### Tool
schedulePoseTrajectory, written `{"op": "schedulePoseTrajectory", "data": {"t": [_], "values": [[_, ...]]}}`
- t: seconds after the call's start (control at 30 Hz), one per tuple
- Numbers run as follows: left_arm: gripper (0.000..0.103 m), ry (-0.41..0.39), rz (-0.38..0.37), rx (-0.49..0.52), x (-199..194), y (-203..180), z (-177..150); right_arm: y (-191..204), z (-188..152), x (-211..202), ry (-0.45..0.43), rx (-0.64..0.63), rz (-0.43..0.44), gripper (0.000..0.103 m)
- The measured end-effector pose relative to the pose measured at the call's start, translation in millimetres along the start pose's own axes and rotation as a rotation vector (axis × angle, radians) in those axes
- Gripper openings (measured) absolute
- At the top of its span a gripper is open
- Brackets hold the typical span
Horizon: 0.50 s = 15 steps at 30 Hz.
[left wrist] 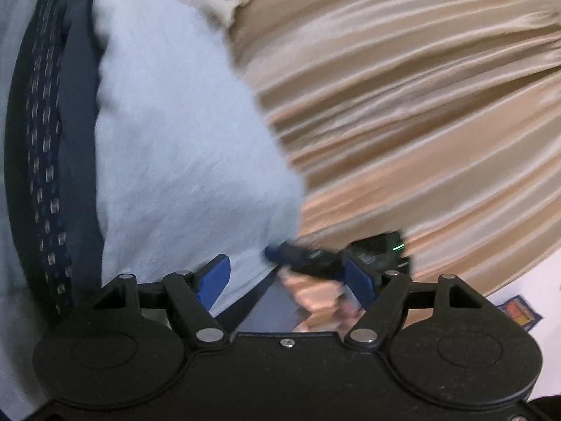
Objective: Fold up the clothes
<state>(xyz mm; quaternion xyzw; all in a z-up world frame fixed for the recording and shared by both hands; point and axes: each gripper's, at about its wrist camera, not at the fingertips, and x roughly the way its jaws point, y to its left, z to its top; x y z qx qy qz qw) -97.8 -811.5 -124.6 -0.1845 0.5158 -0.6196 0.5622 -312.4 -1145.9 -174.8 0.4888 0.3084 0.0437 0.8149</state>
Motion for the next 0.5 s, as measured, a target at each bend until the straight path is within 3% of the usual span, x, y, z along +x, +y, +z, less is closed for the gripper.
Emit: {"op": "schedulePoseTrajectory", "data": {"t": [0.17,0.3,0.5], "values": [[0.071,0.076,0.043,0.000,23,2,-2,-11,2,-1,-0.025,0.025,-0.031,0.000],[0.071,0.055,0.093,0.051,-10,-11,-17,-5,-2,-6,-0.047,0.008,-0.055,0.000],[0.076,-0.013,0.123,0.152,-41,-32,-28,31,-14,-35,-0.129,-0.073,-0.101,0.017]]}}
